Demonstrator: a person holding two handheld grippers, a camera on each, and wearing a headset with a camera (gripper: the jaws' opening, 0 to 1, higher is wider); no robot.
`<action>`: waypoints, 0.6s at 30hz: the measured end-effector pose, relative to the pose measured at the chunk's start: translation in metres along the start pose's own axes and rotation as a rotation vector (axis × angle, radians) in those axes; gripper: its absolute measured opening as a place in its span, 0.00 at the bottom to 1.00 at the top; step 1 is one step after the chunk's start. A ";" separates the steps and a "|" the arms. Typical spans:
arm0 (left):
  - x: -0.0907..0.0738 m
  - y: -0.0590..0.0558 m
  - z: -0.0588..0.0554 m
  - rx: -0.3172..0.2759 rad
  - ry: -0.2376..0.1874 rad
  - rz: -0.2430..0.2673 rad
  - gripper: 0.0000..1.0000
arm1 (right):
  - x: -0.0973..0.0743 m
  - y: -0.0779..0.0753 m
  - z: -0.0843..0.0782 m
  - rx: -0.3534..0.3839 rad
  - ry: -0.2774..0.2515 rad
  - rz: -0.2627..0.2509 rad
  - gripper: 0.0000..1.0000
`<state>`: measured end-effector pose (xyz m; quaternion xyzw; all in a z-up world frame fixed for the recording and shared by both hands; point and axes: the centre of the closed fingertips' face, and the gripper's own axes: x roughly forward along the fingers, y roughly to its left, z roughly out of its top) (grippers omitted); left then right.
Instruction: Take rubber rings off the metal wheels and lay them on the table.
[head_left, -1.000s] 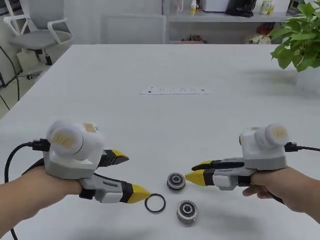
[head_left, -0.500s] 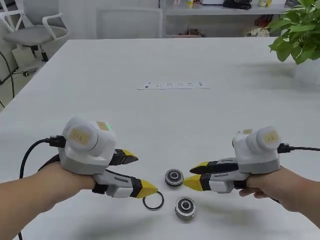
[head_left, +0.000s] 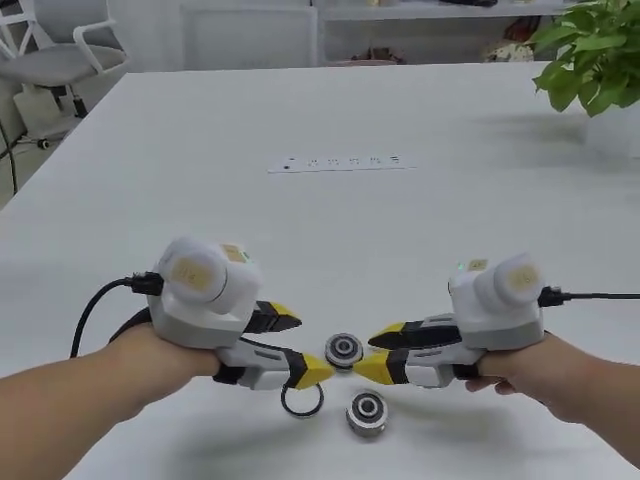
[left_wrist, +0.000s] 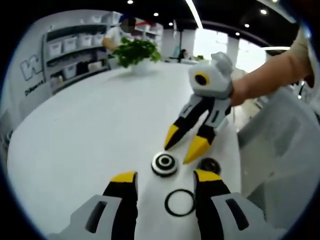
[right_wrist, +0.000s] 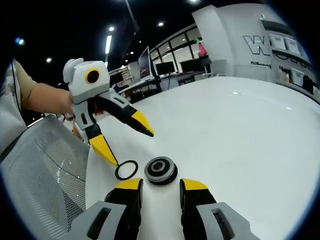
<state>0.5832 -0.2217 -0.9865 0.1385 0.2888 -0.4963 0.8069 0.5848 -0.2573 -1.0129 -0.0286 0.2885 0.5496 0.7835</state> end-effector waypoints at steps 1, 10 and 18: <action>0.002 0.000 0.000 0.006 0.003 0.001 0.45 | 0.000 0.000 0.000 -0.001 0.000 0.000 0.27; 0.016 -0.002 0.004 0.024 0.003 -0.011 0.35 | 0.002 0.001 -0.002 -0.009 0.004 0.006 0.28; 0.025 -0.003 0.003 0.017 0.011 -0.024 0.26 | 0.004 0.004 -0.003 -0.008 0.001 0.016 0.28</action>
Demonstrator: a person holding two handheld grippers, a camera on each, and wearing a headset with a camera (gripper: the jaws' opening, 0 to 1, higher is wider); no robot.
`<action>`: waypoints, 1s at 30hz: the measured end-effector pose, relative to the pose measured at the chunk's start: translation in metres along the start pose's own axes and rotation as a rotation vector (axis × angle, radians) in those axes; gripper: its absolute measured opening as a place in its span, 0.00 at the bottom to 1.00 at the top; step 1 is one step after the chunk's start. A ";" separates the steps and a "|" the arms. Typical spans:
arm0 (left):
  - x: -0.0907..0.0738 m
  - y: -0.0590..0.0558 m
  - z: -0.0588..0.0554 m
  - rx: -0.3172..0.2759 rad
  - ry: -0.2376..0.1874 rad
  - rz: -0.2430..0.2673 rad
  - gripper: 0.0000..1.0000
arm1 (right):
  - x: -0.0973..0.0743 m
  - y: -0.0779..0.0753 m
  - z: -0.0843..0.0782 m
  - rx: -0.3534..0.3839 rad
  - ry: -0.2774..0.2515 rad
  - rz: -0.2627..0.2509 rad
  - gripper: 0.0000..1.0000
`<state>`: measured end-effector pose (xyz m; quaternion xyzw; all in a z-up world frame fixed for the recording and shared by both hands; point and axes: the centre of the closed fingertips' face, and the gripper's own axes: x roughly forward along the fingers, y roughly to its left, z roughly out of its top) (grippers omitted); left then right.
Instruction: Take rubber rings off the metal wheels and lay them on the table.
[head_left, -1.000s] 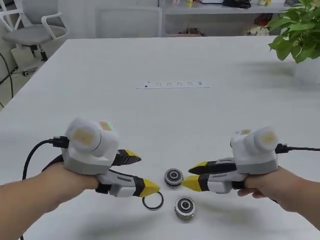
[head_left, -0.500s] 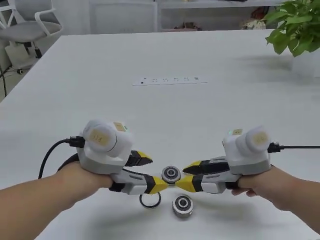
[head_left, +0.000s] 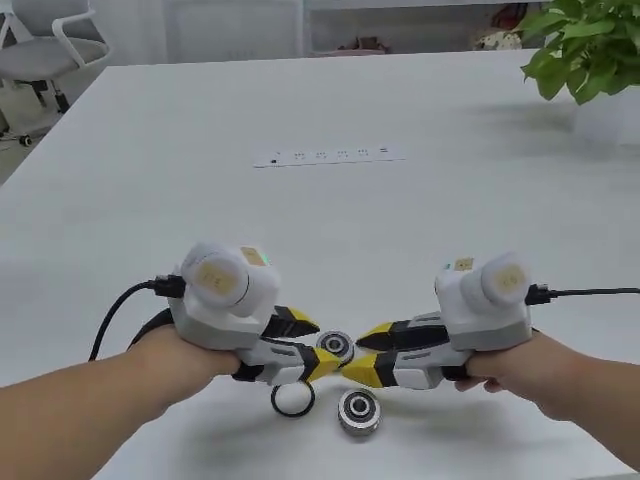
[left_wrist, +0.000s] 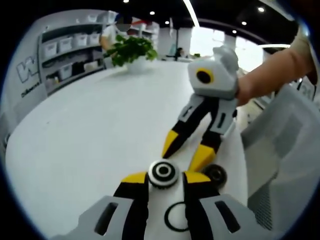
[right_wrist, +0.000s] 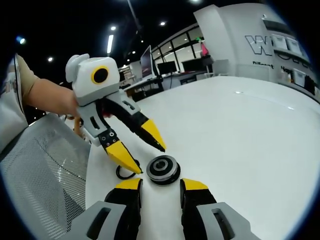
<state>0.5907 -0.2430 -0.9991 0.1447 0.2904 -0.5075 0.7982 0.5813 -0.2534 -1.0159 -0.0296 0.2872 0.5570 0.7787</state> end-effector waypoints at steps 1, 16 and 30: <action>0.000 0.000 0.000 0.002 0.000 -0.002 0.25 | 0.000 0.000 0.000 0.001 0.000 0.001 0.28; 0.009 0.000 0.001 0.065 0.011 0.025 0.15 | -0.001 -0.002 0.002 -0.022 0.004 -0.010 0.29; 0.010 0.001 0.001 0.043 0.010 0.062 0.13 | 0.014 -0.001 0.008 -0.127 0.021 -0.040 0.32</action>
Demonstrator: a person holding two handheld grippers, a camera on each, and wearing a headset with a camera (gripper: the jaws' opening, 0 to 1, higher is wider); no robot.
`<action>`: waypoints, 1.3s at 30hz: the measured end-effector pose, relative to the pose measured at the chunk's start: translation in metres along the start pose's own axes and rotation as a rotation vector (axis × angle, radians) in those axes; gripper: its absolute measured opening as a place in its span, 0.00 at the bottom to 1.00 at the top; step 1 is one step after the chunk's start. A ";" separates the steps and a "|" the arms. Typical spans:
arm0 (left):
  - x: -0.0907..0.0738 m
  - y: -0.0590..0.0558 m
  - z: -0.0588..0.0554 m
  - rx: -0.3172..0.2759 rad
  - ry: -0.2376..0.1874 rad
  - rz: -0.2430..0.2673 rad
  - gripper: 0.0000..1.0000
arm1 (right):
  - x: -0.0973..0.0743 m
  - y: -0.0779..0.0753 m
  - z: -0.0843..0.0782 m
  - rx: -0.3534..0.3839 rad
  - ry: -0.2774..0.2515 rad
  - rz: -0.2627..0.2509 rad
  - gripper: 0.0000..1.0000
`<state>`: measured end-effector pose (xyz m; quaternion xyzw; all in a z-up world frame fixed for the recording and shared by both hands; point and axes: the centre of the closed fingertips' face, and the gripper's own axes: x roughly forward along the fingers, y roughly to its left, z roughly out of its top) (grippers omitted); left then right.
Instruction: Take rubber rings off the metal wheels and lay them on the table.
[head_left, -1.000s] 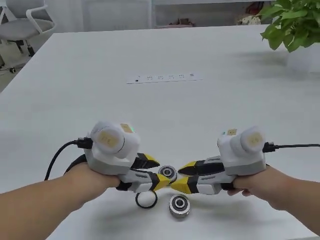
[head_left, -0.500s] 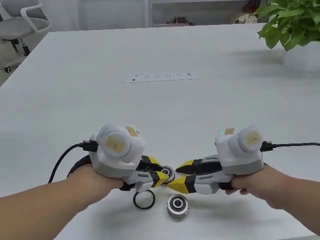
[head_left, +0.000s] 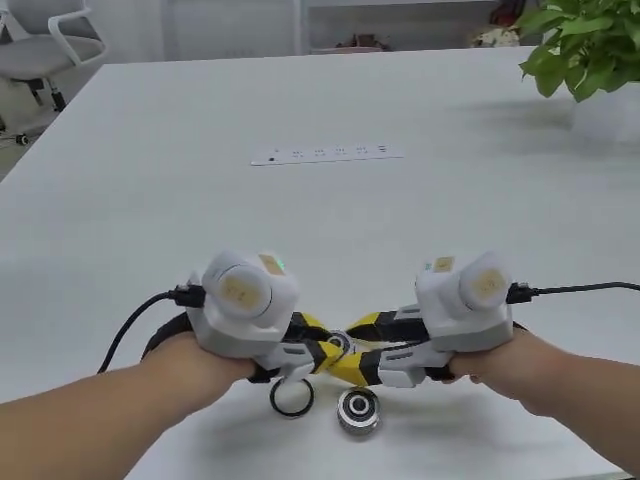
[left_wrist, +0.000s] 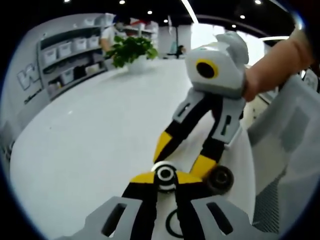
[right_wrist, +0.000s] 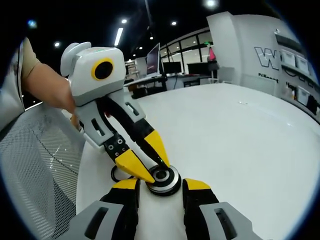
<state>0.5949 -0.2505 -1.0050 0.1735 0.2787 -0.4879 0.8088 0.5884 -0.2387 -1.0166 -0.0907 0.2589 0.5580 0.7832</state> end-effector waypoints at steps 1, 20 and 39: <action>0.000 0.000 0.000 -0.003 0.001 0.002 0.13 | 0.001 0.000 0.000 -0.001 -0.001 -0.003 0.32; -0.001 0.000 0.000 -0.027 -0.016 0.019 0.13 | -0.008 -0.002 -0.003 -0.039 0.012 -0.030 0.23; -0.001 0.000 0.000 -0.032 -0.018 0.019 0.13 | -0.011 -0.003 -0.008 -0.057 0.032 -0.037 0.20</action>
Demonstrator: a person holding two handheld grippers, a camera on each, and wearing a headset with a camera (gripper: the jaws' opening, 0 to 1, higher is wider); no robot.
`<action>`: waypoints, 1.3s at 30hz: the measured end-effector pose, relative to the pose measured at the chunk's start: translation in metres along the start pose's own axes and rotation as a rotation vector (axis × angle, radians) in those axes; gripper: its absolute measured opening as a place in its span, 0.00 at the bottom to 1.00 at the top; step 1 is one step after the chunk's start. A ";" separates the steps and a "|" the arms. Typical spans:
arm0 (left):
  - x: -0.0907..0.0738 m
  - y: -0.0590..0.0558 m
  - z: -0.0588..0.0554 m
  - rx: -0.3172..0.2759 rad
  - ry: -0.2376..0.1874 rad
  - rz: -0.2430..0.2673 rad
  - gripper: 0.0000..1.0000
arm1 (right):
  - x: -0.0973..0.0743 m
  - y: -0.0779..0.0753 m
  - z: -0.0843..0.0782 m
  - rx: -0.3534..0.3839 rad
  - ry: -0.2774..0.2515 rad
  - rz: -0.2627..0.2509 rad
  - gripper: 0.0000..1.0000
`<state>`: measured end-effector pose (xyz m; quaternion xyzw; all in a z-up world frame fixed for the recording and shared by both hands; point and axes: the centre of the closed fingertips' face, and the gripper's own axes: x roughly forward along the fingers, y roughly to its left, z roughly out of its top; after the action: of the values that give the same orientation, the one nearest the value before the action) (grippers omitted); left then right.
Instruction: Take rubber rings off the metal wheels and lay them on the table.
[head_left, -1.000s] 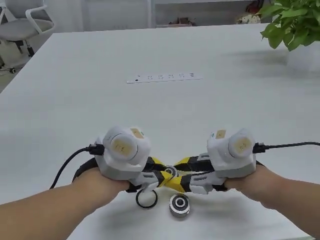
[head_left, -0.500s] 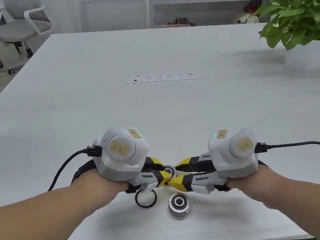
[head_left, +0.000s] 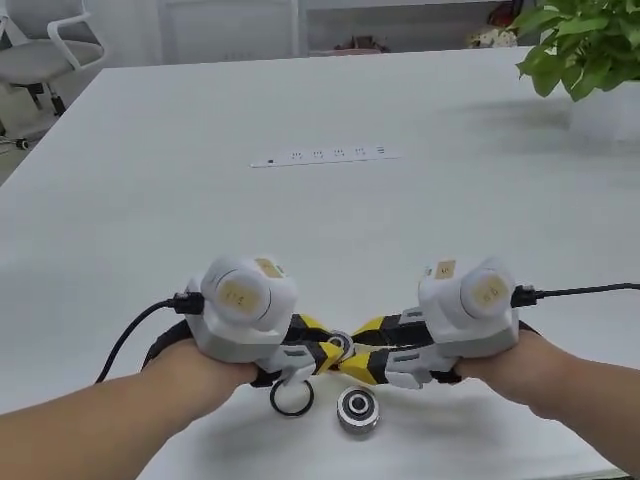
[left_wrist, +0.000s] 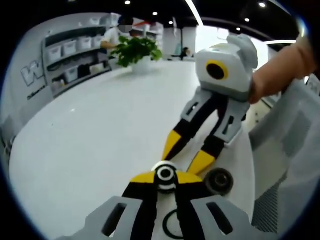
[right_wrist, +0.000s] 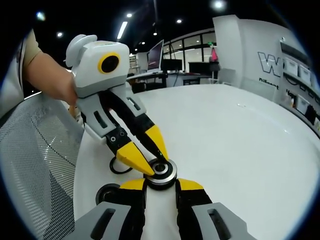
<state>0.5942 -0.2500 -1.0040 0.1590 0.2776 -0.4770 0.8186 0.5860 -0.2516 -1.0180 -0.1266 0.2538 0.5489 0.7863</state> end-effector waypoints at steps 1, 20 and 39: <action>0.000 0.000 0.000 -0.001 0.000 0.000 0.13 | 0.000 0.000 0.000 -0.001 0.003 -0.001 0.20; 0.000 0.000 0.000 -0.004 -0.001 0.012 0.13 | -0.005 -0.005 -0.008 0.009 0.043 -0.030 0.02; 0.001 0.000 0.000 0.003 0.023 0.042 0.12 | -0.005 -0.007 -0.009 -0.050 0.103 -0.086 0.00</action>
<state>0.5950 -0.2507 -1.0047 0.1713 0.2827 -0.4583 0.8250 0.5892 -0.2628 -1.0230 -0.1852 0.2745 0.5137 0.7915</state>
